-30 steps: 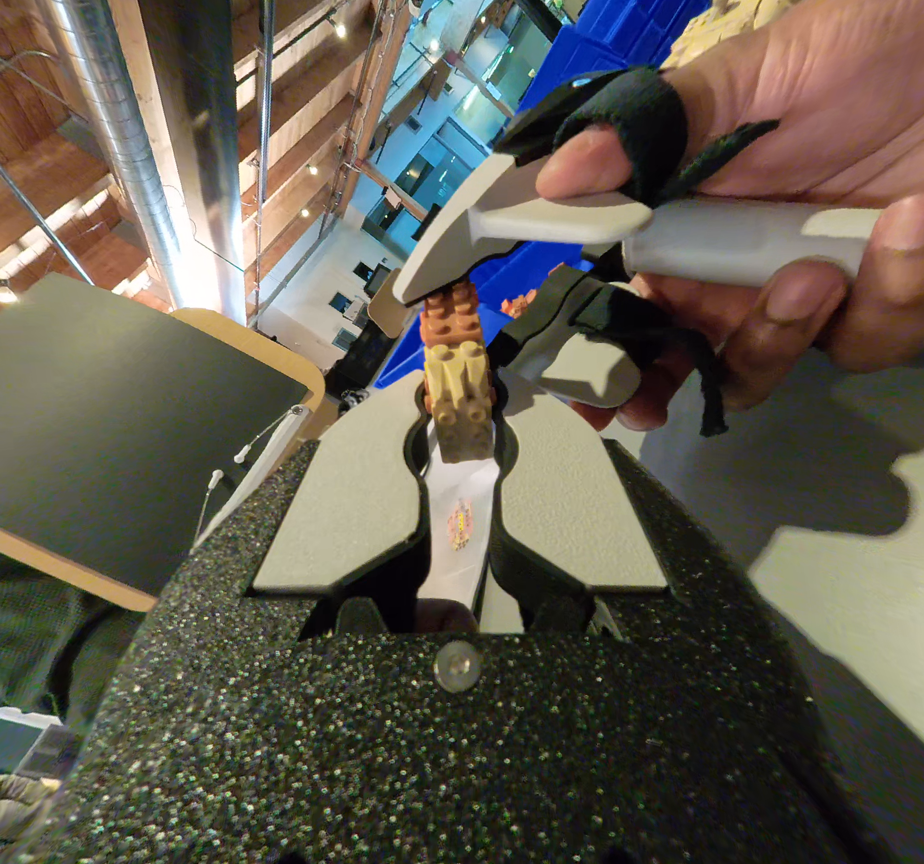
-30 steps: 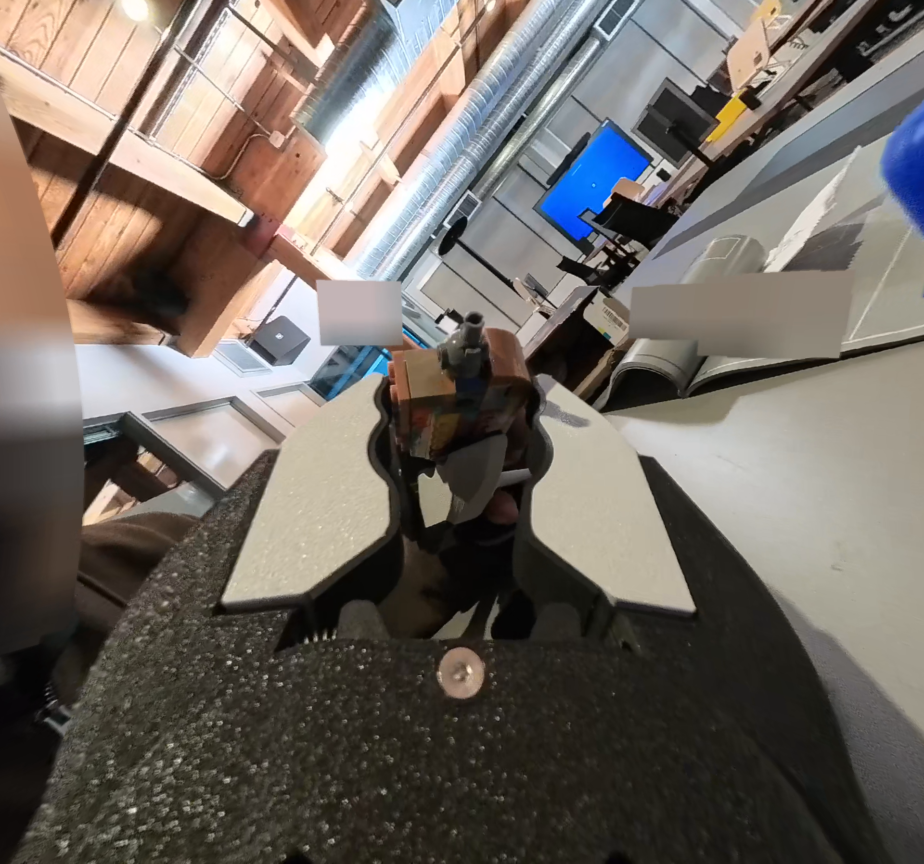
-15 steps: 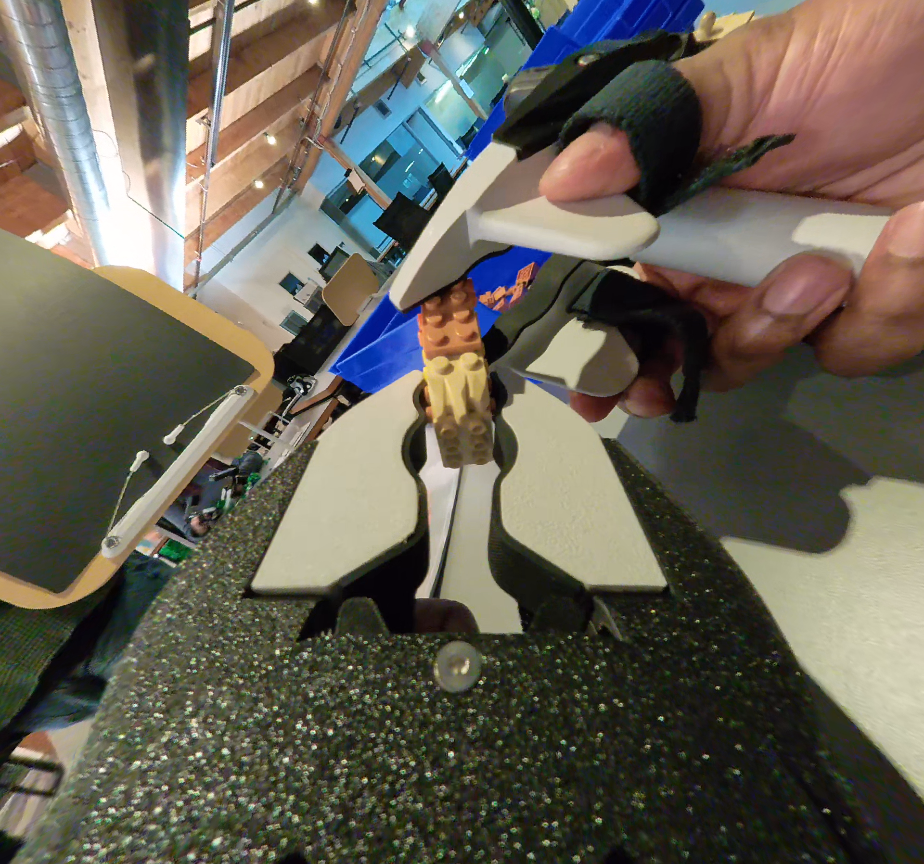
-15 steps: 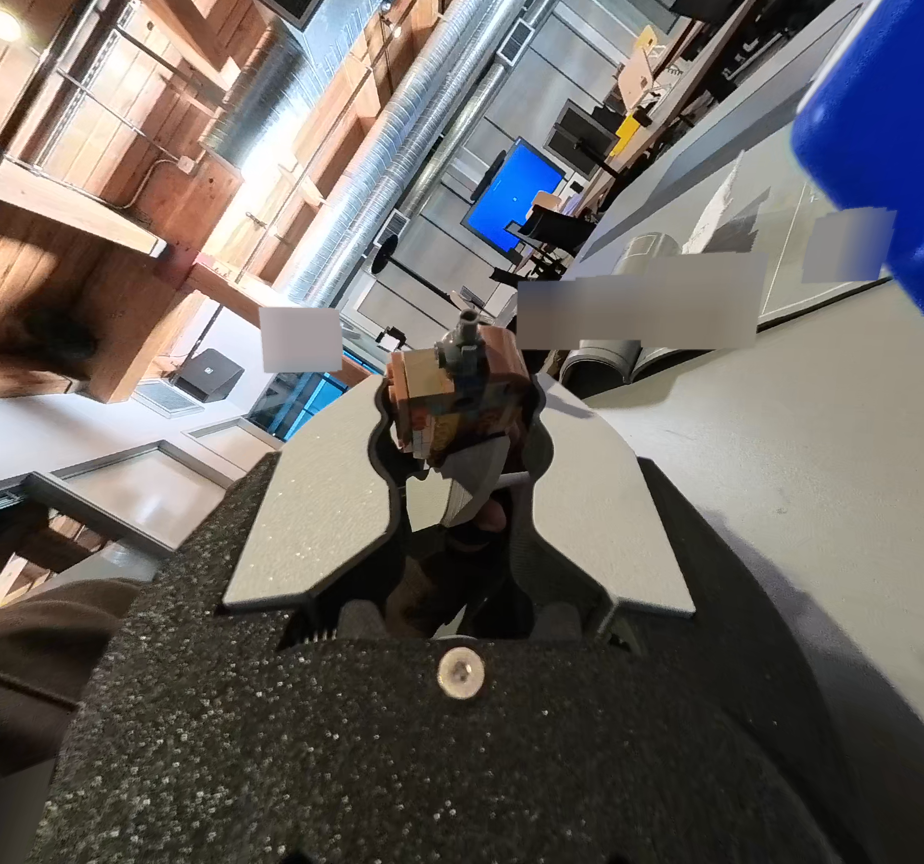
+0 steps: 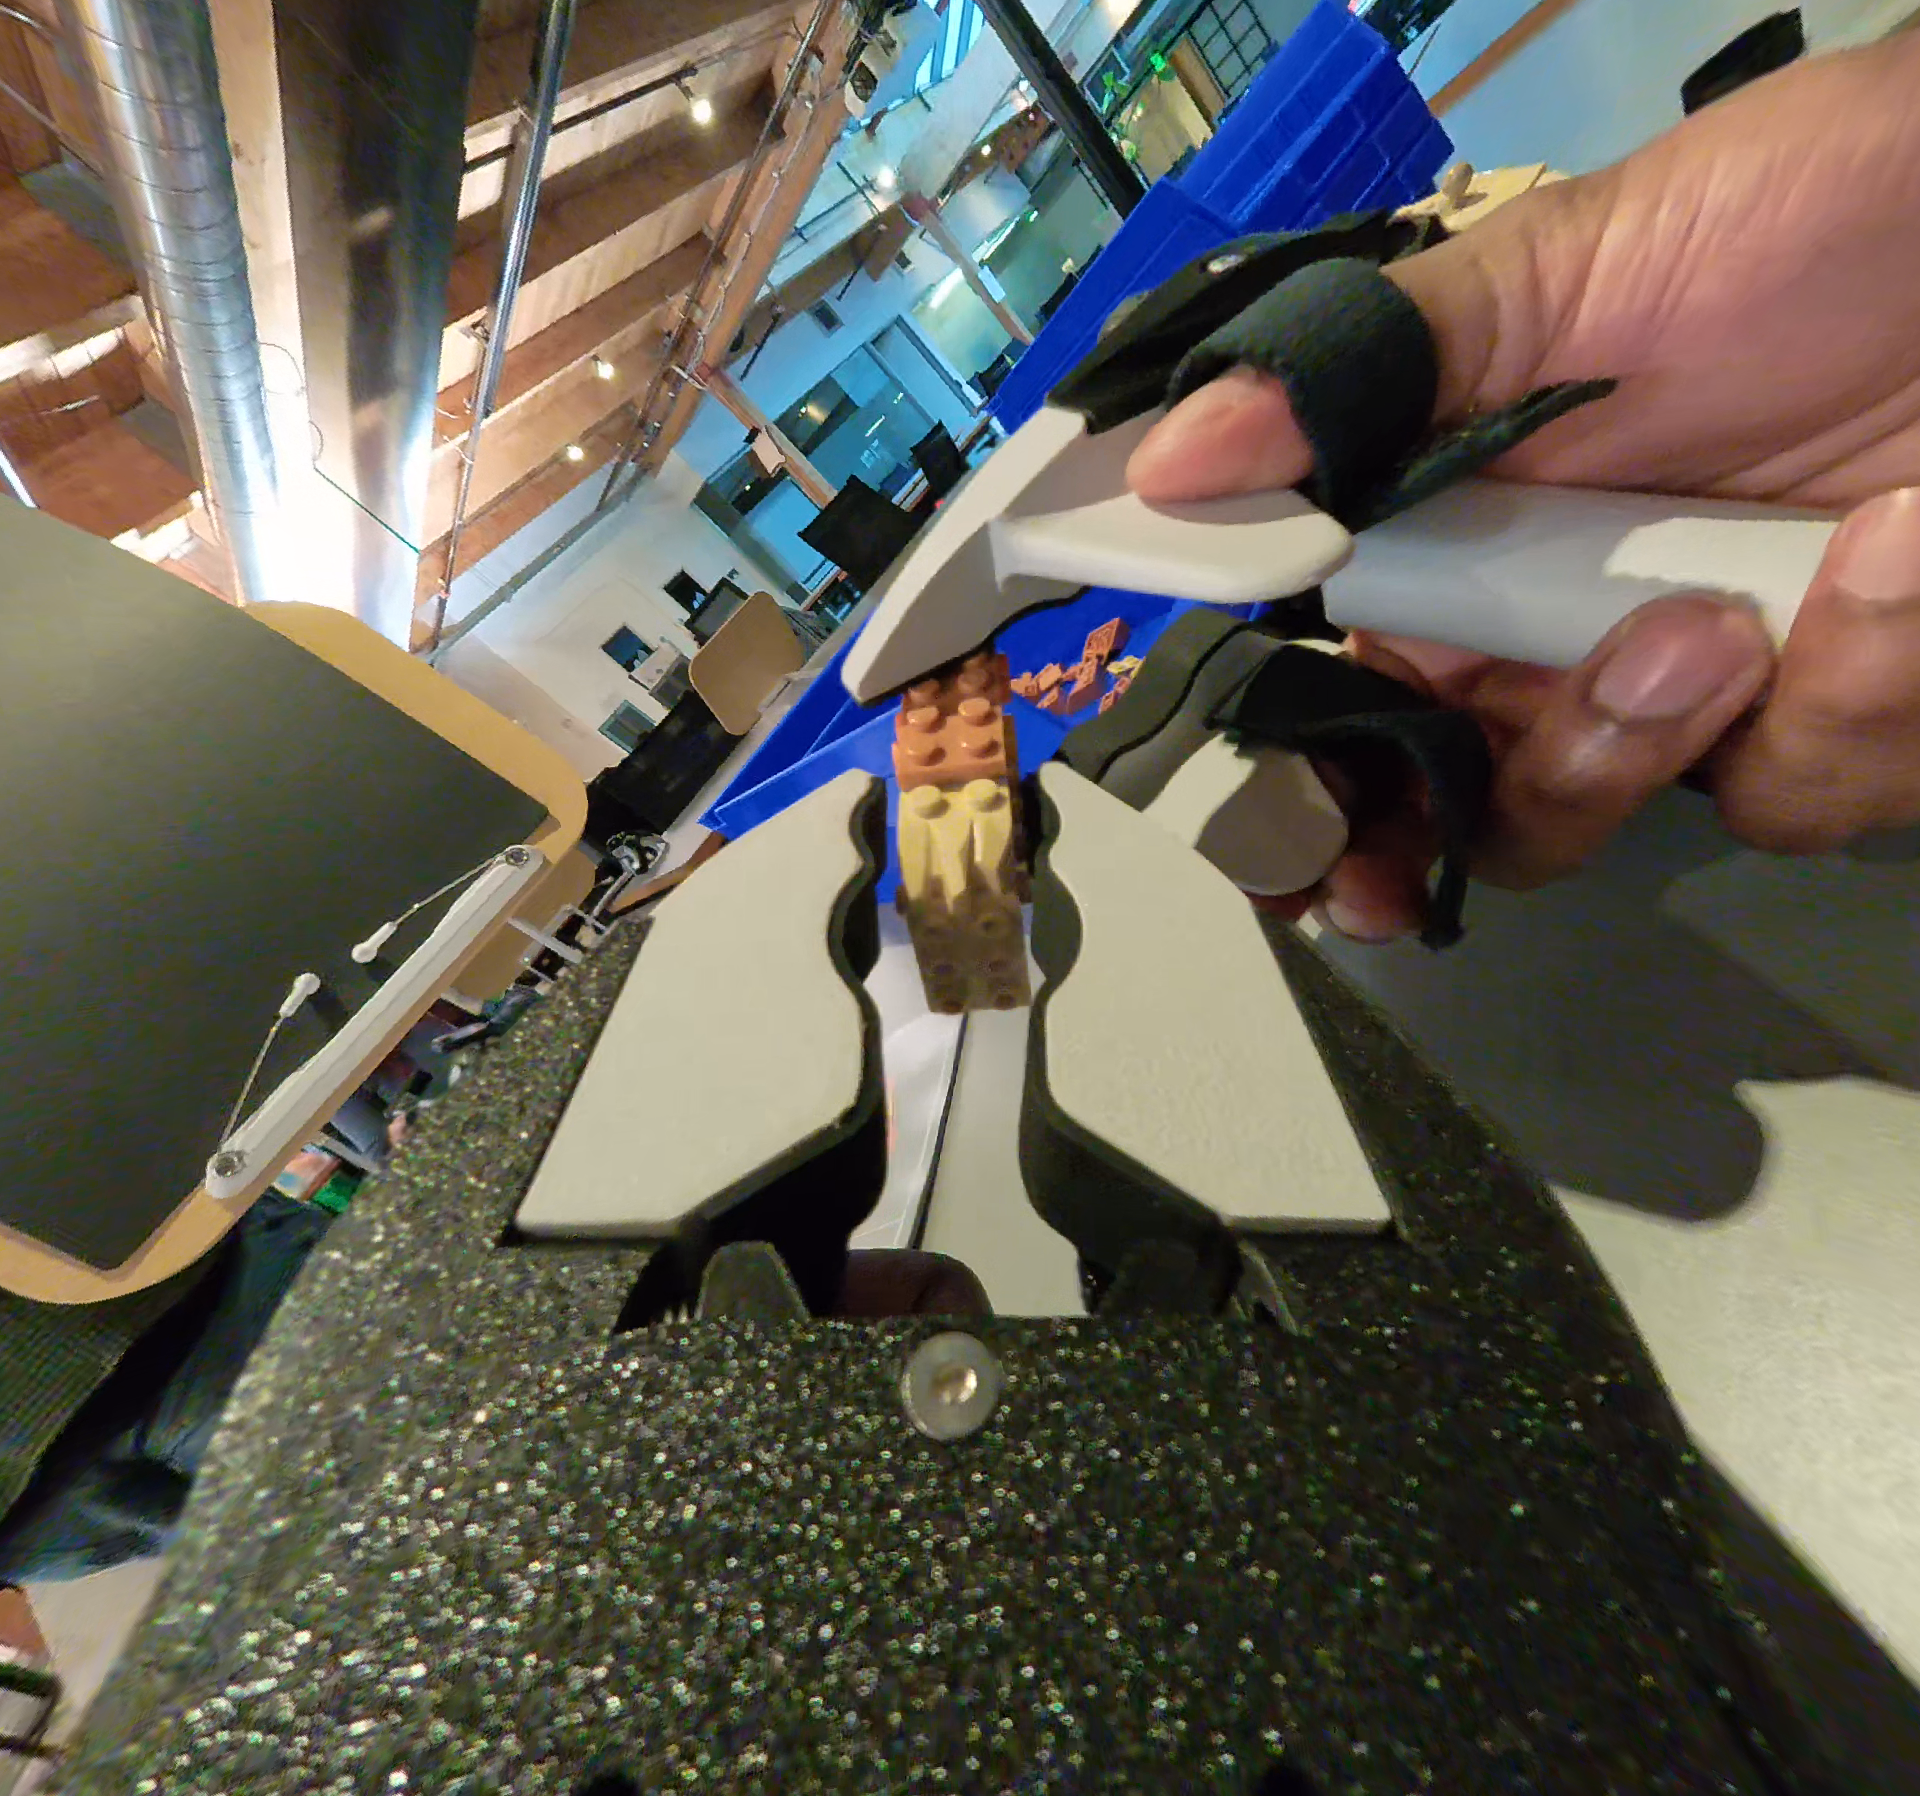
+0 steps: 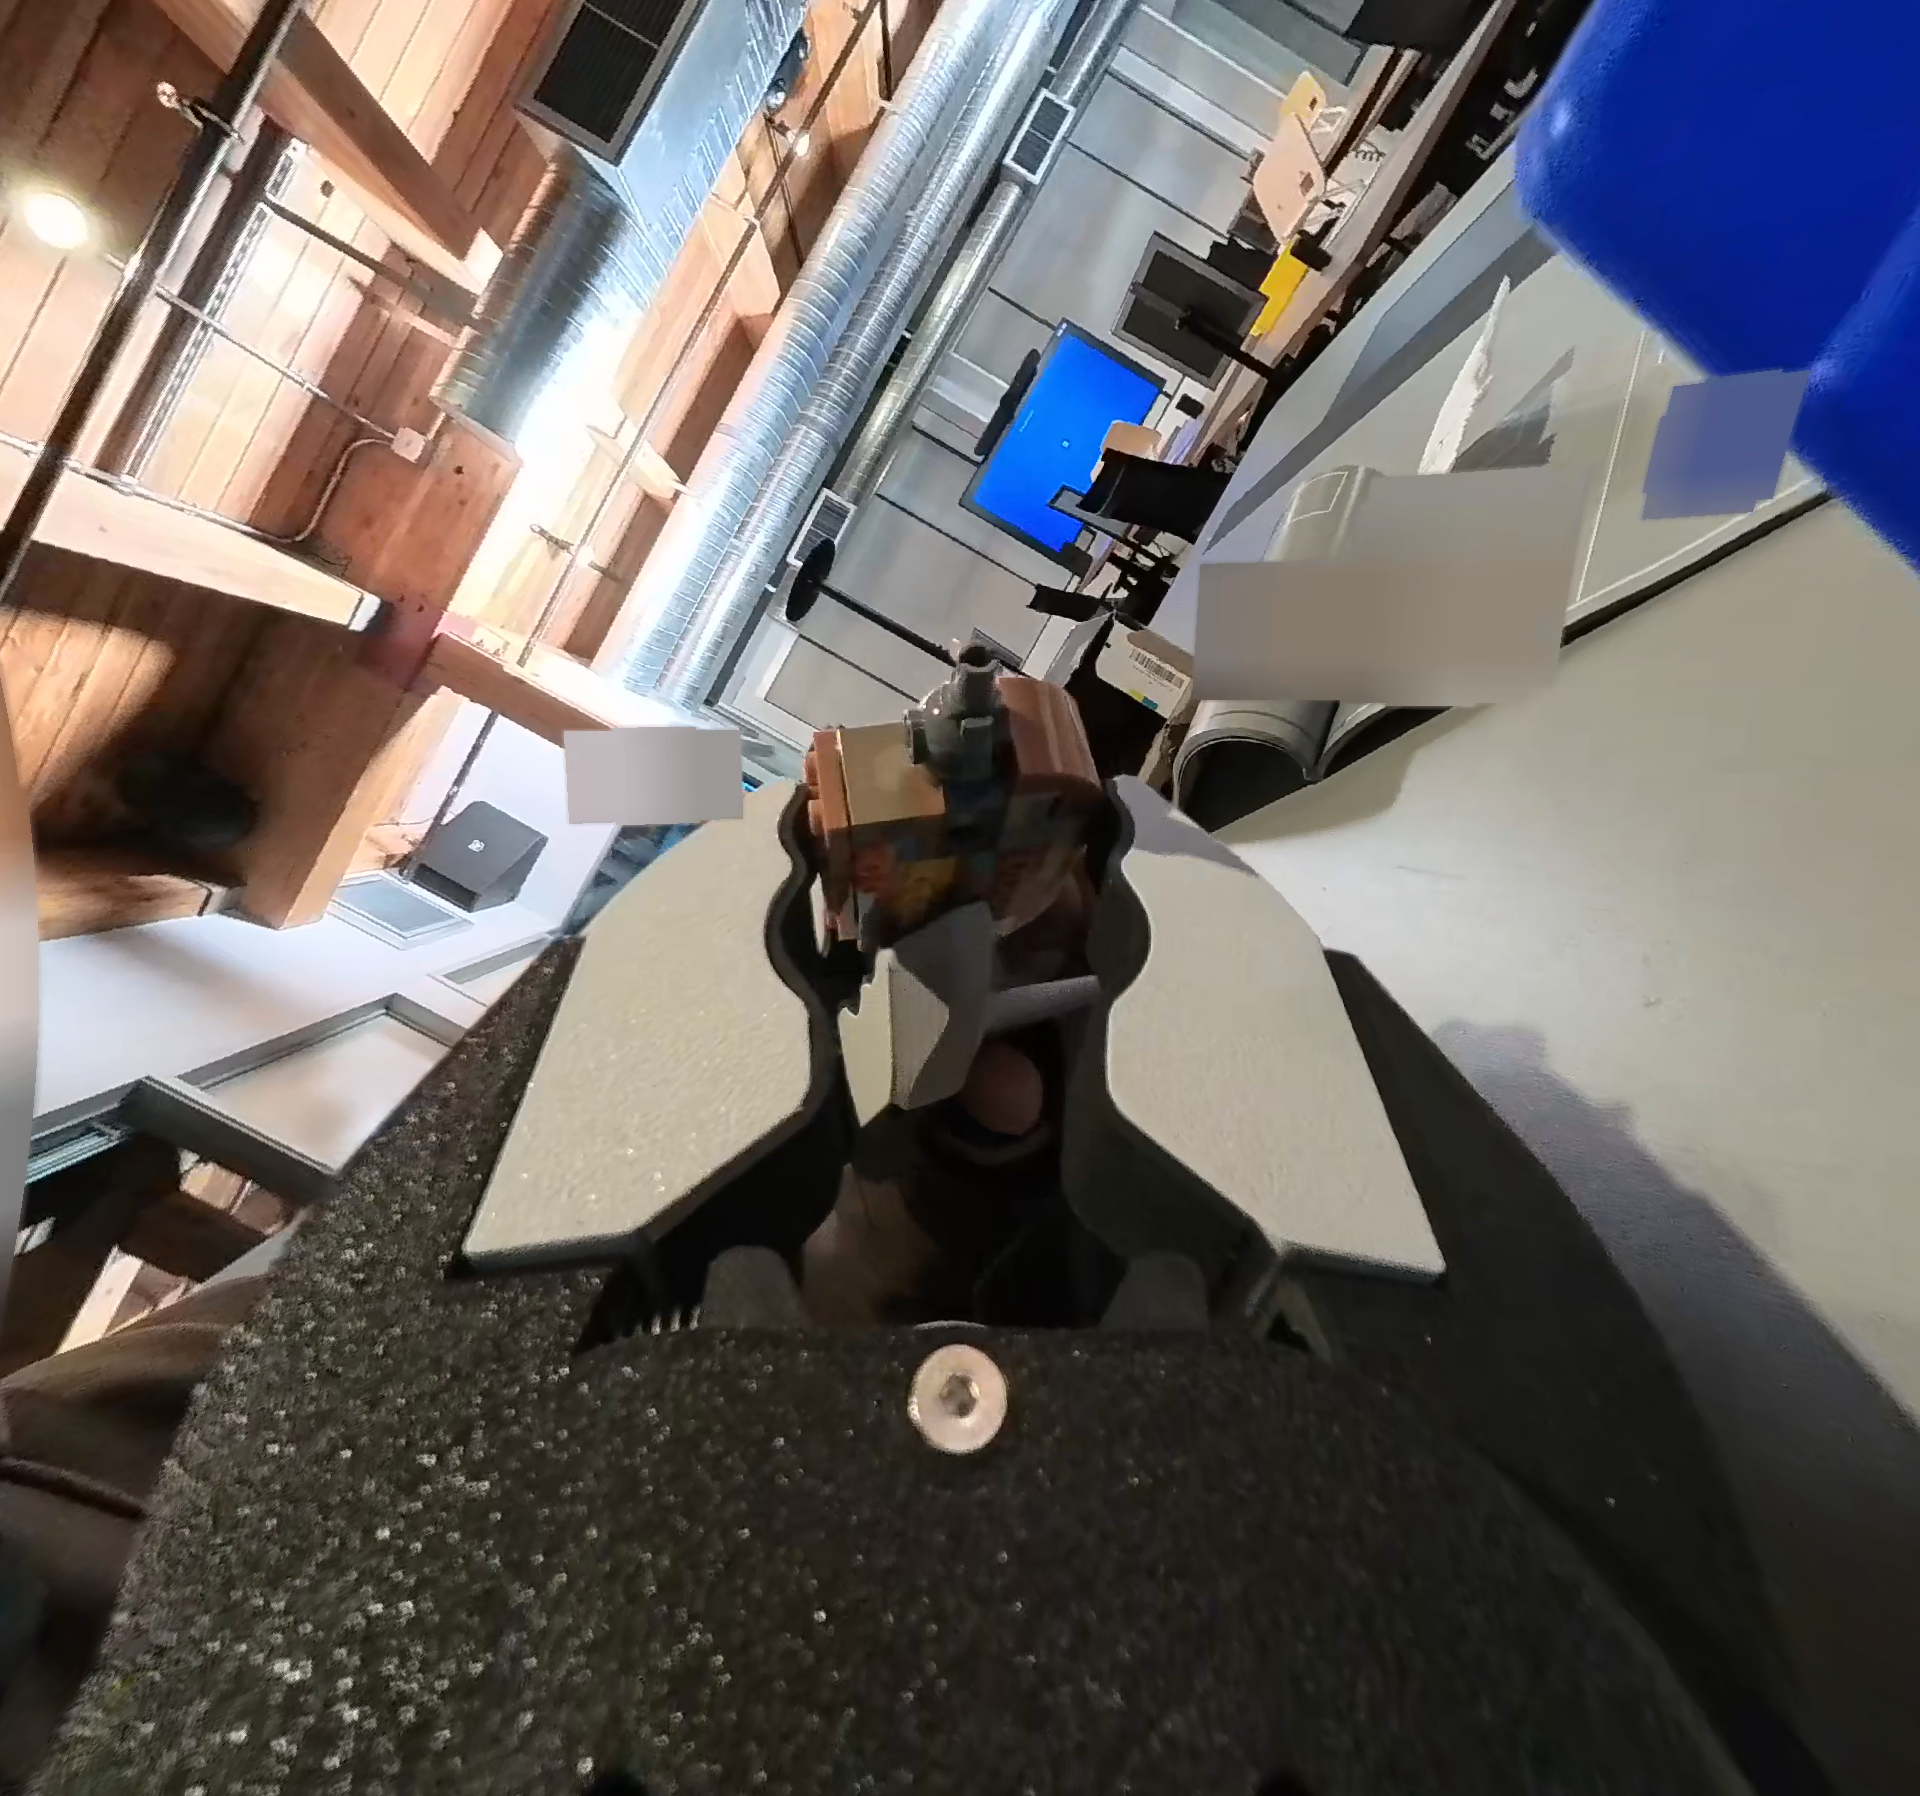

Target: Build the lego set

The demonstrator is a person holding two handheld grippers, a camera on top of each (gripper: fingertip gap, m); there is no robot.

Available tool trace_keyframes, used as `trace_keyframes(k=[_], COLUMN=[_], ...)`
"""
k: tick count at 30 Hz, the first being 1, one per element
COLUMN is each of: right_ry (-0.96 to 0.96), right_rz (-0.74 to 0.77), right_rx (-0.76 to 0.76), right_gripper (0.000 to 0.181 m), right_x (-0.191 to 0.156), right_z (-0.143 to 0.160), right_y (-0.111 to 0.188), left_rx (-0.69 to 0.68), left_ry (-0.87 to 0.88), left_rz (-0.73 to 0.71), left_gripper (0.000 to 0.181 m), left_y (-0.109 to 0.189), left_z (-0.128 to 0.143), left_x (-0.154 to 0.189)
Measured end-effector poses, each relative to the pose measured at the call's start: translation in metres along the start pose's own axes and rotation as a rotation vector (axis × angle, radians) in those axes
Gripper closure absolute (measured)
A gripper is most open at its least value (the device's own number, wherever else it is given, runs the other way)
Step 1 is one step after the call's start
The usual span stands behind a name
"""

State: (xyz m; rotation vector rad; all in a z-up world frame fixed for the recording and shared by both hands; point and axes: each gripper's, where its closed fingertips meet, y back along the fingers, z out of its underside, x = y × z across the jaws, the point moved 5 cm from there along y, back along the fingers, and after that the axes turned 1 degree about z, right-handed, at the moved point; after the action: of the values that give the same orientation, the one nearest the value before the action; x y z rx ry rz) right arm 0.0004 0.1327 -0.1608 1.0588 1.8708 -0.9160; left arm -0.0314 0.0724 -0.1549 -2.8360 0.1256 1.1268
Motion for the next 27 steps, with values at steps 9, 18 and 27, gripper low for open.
trace_keyframes(k=[9, 18, 27], right_ry=[-0.037, -0.045, -0.061], right_rz=[0.015, 0.020, 0.006], right_rx=[0.012, 0.020, 0.030], right_gripper=[0.131, 0.131, 0.130], right_x=[0.0021, 0.0037, 0.0066], right_z=[0.0032, 0.0034, 0.0032], right_y=[-0.0015, -0.0011, -0.0017], left_rx=[-0.009, -0.017, -0.032], left_ry=[0.051, 0.083, 0.086], left_rz=[0.027, 0.045, 0.050], left_gripper=[0.158, 0.159, 0.159], left_y=[-0.0016, -0.0025, -0.0031], left_z=[0.0010, 0.0019, 0.0029], left_x=[-0.0003, -0.0003, -0.0001])
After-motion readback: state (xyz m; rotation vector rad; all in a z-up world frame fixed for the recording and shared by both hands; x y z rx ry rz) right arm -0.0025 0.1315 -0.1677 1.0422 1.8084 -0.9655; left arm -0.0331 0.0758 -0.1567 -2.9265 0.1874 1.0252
